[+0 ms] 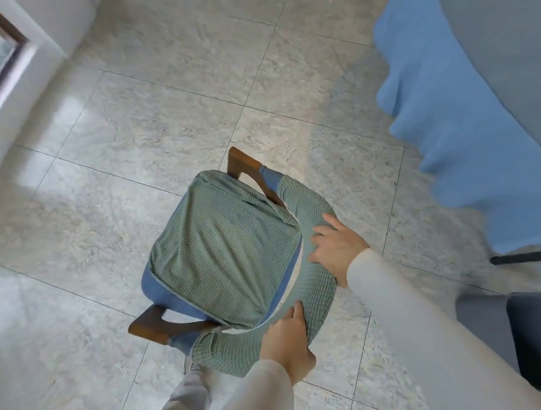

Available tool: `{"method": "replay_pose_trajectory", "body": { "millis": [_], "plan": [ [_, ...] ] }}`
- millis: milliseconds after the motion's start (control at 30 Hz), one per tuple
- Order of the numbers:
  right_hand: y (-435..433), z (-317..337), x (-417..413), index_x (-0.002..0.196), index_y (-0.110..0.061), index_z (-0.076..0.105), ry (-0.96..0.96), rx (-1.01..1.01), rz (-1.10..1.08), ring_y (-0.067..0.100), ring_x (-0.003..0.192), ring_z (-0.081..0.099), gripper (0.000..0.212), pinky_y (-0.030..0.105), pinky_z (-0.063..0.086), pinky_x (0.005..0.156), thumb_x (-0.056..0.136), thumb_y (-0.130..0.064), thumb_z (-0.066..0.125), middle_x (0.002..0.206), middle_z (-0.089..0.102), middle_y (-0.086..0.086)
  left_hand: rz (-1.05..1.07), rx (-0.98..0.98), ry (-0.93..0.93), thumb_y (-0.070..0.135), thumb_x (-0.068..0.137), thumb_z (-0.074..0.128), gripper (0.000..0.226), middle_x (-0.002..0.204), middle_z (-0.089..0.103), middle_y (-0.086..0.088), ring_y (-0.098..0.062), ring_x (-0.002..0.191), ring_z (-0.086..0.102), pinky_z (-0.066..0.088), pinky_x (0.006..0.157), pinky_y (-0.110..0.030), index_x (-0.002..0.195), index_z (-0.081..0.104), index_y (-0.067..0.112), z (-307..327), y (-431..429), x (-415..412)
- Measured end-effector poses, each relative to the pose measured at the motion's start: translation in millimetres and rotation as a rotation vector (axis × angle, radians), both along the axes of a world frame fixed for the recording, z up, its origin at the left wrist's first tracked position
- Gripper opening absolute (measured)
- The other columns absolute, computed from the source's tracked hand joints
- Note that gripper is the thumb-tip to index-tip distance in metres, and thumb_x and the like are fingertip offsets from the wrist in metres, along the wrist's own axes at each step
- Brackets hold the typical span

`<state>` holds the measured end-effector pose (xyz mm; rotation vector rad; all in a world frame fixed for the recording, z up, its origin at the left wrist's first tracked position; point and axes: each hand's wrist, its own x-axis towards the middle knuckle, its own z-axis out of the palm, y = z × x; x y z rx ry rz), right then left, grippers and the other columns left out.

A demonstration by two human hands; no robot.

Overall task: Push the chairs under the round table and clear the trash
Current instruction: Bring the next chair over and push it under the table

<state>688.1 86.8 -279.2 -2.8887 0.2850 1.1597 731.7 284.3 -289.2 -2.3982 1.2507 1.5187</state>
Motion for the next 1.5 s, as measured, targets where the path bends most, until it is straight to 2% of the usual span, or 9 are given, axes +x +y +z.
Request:
{"method": "replay_pose_trajectory", "body": {
  "millis": [267,400,600,733,867,1067,1133,1233,1500],
  "plan": [
    [50.3,3.9,10.5,0.121,-0.018,0.068,-0.025,-0.041,-0.261,0.031,0.136,0.037,0.037,0.051,0.002,0.124,0.084,-0.018,0.066,0.130,0.060,0.008,-0.400,0.095,-0.060,0.013,0.089,0.064,0.070,0.127,0.059,-0.015,-0.040,0.116,0.059,0.052,0.094,-0.048,0.148,0.028,0.003,24.1,16.3,53.1],
    [86.1,6.2,27.0,0.118,-0.017,0.068,-0.004,-0.052,-0.407,0.030,0.131,0.042,0.036,0.051,0.007,0.123,0.083,-0.024,0.069,0.124,0.062,0.007,-0.602,0.093,-0.128,0.008,0.087,0.063,0.075,0.126,0.059,-0.016,-0.040,0.114,0.060,0.052,0.090,-0.047,0.153,0.027,0.005,21.6,32.7,99.2],
    [150.2,12.7,69.4,0.110,-0.020,0.065,-0.036,-0.022,-0.738,0.025,0.122,0.050,0.029,0.049,0.013,0.123,0.086,-0.035,0.069,0.114,0.064,0.002,-0.887,0.039,-0.140,0.008,0.087,0.066,0.055,0.122,0.060,-0.015,-0.039,0.110,0.061,0.054,0.089,-0.047,0.136,0.040,0.008,17.2,50.4,192.9],
    [197.3,17.2,119.7,0.099,-0.022,0.062,-0.076,-0.001,-0.983,0.021,0.111,0.056,0.020,0.046,0.018,0.122,0.088,-0.038,0.067,0.092,0.058,-0.004,-1.095,-0.007,-0.175,0.006,0.088,0.064,0.058,0.123,0.060,-0.013,-0.036,0.112,0.061,0.052,0.091,-0.044,0.141,0.041,0.014,10.4,51.5,266.3],
    [241.7,22.1,181.4,0.087,-0.023,0.056,-0.144,0.012,-1.169,0.022,0.092,0.061,0.031,0.035,0.044,0.096,0.089,-0.053,0.061,0.086,0.061,-0.001,-1.281,0.002,-0.290,0.005,0.092,0.061,0.059,0.125,0.059,-0.013,-0.034,0.114,0.061,0.054,0.092,-0.044,0.147,0.042,0.018,9.7,40.7,343.3],
    [277.3,13.5,266.5,0.091,-0.020,0.050,-0.210,-0.008,-1.289,0.024,0.087,0.062,0.045,0.039,0.044,0.090,0.094,-0.064,0.045,0.083,0.057,0.001,-1.311,-0.122,-0.406,0.001,0.093,0.055,0.048,0.129,0.064,-0.005,-0.029,0.118,0.062,0.049,0.102,-0.042,0.134,0.057,0.025,6.9,14.8,430.8],
    [280.7,7.7,285.2,0.095,-0.019,0.052,-0.224,-0.023,-1.356,0.025,0.088,0.062,0.048,0.041,0.043,0.094,0.093,-0.066,0.042,0.085,0.059,0.001,-1.259,-0.185,-0.414,-0.002,0.091,0.051,0.052,0.123,0.068,0.001,-0.023,0.117,0.063,0.029,0.119,-0.045,0.132,0.059,0.029,8.6,9.6,442.8],
    [287.7,-7.6,305.3,0.112,-0.022,0.059,-0.302,-0.054,-1.533,0.026,0.105,0.060,0.055,0.043,0.038,0.103,0.088,-0.068,0.043,0.103,0.067,0.000,-1.138,-0.288,-0.423,0.002,0.091,0.051,0.047,0.117,0.069,0.008,-0.017,0.120,0.059,0.000,0.124,-0.051,0.125,0.063,0.032,4.8,9.5,446.9],
    [283.9,-28.9,315.8,0.096,-0.032,0.065,-0.345,-0.198,-1.723,0.018,0.100,0.060,0.051,0.038,0.035,0.106,0.070,-0.076,0.060,0.090,0.066,-0.011,-1.066,-0.510,-0.294,0.025,0.081,0.067,0.030,0.106,0.069,0.018,-0.014,0.120,0.055,0.004,0.118,-0.065,0.110,0.069,0.036,-22.0,12.0,463.9]
  ]
}}
